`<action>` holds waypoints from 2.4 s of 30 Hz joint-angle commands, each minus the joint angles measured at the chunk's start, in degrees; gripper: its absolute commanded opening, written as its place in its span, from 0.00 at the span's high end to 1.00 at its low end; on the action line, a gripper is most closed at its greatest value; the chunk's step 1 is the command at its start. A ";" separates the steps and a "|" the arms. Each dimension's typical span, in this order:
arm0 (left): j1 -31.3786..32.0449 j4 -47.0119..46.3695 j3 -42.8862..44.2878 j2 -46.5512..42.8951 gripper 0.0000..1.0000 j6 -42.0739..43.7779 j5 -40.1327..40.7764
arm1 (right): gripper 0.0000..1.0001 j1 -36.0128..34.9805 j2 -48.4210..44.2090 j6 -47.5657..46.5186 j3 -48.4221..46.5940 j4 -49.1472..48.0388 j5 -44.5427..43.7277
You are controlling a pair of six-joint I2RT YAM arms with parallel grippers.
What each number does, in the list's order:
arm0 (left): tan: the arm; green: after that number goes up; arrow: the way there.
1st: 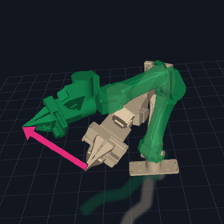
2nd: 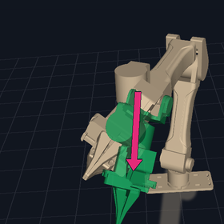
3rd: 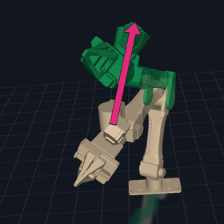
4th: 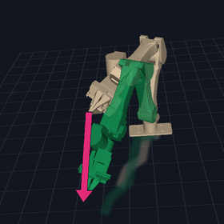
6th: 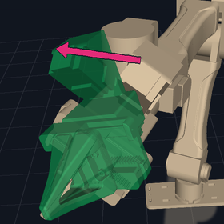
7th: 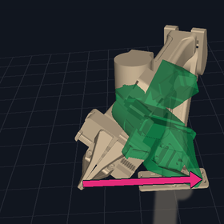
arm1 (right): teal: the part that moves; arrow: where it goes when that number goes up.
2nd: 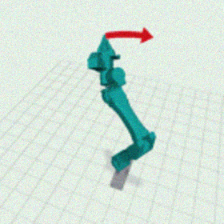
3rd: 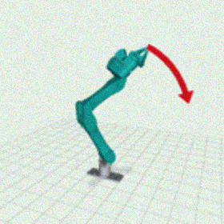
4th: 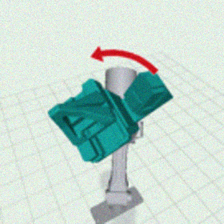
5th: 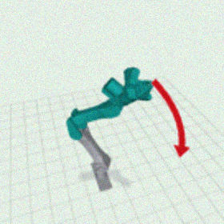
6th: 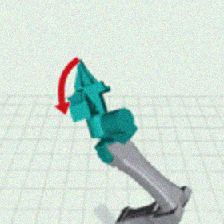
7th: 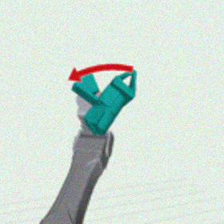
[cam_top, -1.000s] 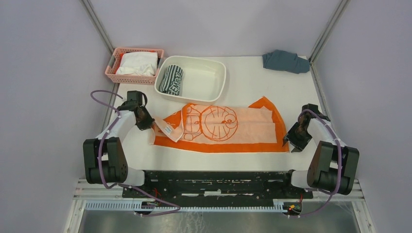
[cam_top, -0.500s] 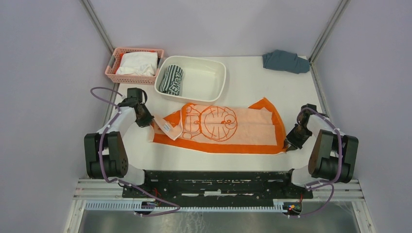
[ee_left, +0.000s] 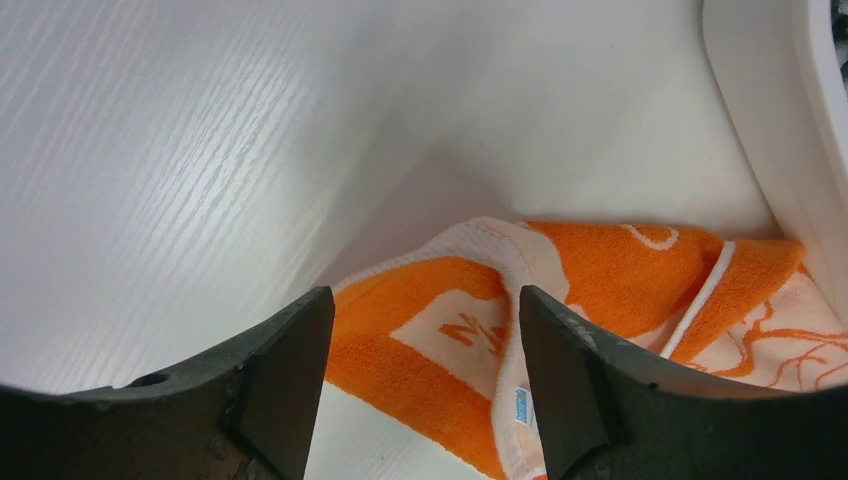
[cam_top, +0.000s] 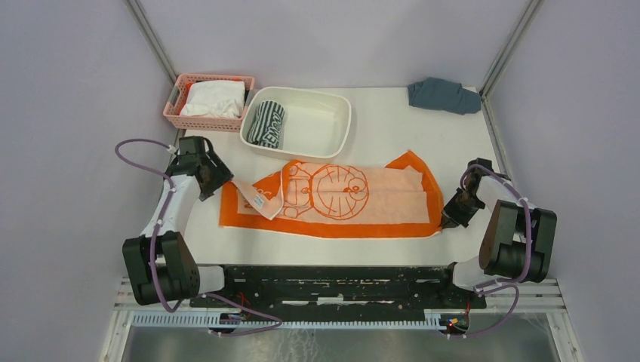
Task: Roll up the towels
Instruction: Flatten out the towel at the center of the board.
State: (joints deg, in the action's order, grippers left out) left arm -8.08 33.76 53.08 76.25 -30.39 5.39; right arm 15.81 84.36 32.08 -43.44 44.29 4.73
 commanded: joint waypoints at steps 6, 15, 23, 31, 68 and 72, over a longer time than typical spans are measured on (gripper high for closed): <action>-2.01 5.82 -11.54 -10.84 0.27 -7.75 0.25 | 0.97 -0.21 -3.70 -1.59 -2.03 -3.36 3.10; -2.47 8.28 -12.79 -9.62 0.32 -11.23 -0.36 | 0.98 -0.22 -7.09 -1.29 -0.16 -6.55 5.14; -1.90 1.28 -13.77 3.10 0.46 -11.20 -5.10 | 0.98 -0.25 -6.91 -0.25 0.01 -8.61 5.94; -0.24 -0.83 0.93 16.46 0.39 -8.74 -6.48 | 0.96 1.15 -5.33 2.27 -1.15 -9.06 4.12; -3.05 10.67 -7.43 10.79 0.47 -7.88 2.90 | 0.97 1.37 -5.10 1.50 -1.15 -11.50 7.59; -3.03 8.97 -9.53 11.25 0.48 -8.08 1.78 | 0.97 1.36 -5.38 1.59 -0.87 -11.77 7.57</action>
State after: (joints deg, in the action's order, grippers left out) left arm -11.03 45.47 46.61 86.59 -39.40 8.64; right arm 16.99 79.61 33.65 -43.38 34.35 12.01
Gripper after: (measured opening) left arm 0.530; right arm 0.059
